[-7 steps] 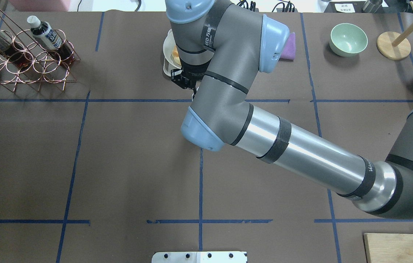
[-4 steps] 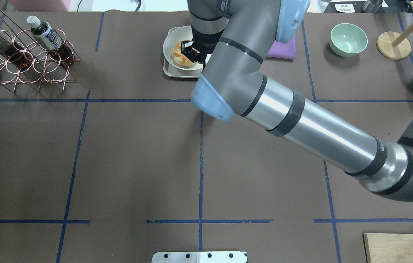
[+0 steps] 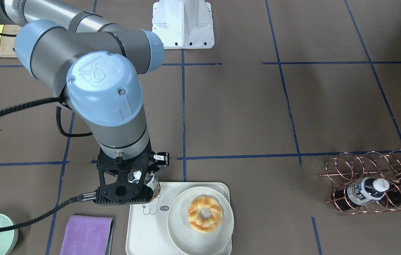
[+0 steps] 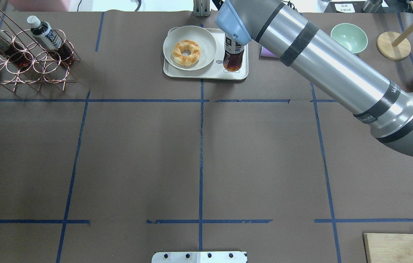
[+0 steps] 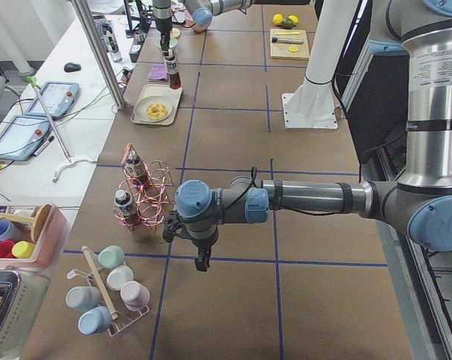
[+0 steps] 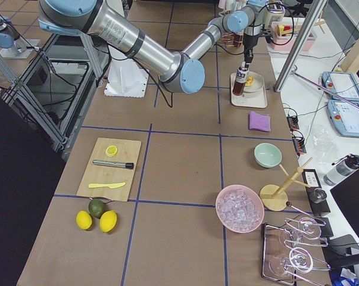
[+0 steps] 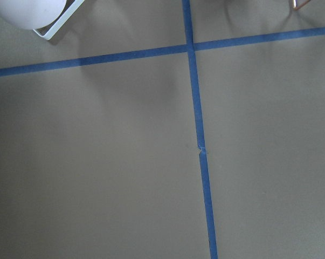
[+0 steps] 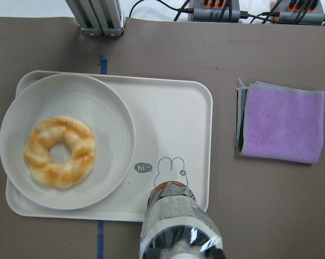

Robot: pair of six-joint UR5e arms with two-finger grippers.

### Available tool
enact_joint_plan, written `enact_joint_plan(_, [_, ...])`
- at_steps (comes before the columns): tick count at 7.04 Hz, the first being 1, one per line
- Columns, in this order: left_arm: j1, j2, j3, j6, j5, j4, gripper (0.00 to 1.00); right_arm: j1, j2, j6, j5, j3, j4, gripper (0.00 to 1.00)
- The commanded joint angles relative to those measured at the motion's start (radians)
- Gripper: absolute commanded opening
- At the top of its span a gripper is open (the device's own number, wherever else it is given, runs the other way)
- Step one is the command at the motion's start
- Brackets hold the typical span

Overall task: Place tea on tray
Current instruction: 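Lift the bottle with the right gripper and lower it onto the tray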

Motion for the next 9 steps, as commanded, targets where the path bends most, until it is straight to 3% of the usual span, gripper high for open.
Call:
enact_joint_plan(1, [0.000, -0.001, -0.001, 0.000, 0.000, 0.000, 1.00, 0.008, 0.025, 0.002, 0.007, -0.118, 0.083, 0.00])
enact_joint_plan(3, [0.000, -0.003, -0.001, 0.000, 0.000, -0.002, 1.00, 0.005, 0.025, 0.005, 0.007, -0.161, 0.131, 0.00])
enact_joint_plan(4, [0.000, -0.004, -0.001, 0.000, 0.000, -0.002, 1.00, 0.003, 0.025, 0.005, 0.007, -0.171, 0.142, 0.03])
enact_joint_plan(5, [0.000, -0.006, -0.001, 0.000, 0.000, -0.002, 1.00, 0.003, 0.025, 0.005, 0.007, -0.171, 0.140, 0.12])
enact_joint_plan(7, [0.000, -0.007, -0.001, 0.000, 0.000, -0.002, 1.00, -0.005, 0.024, 0.002, 0.006, -0.171, 0.156, 0.69])
enact_joint_plan(8, [0.002, -0.007, -0.001, 0.000, 0.000, 0.000, 1.00, -0.005, 0.024, 0.005, 0.005, -0.171, 0.159, 0.91])
enact_joint_plan(9, [0.002, -0.007, 0.001, 0.000, 0.001, -0.002, 1.00, -0.009, 0.024, 0.008, 0.005, -0.171, 0.159, 0.97])
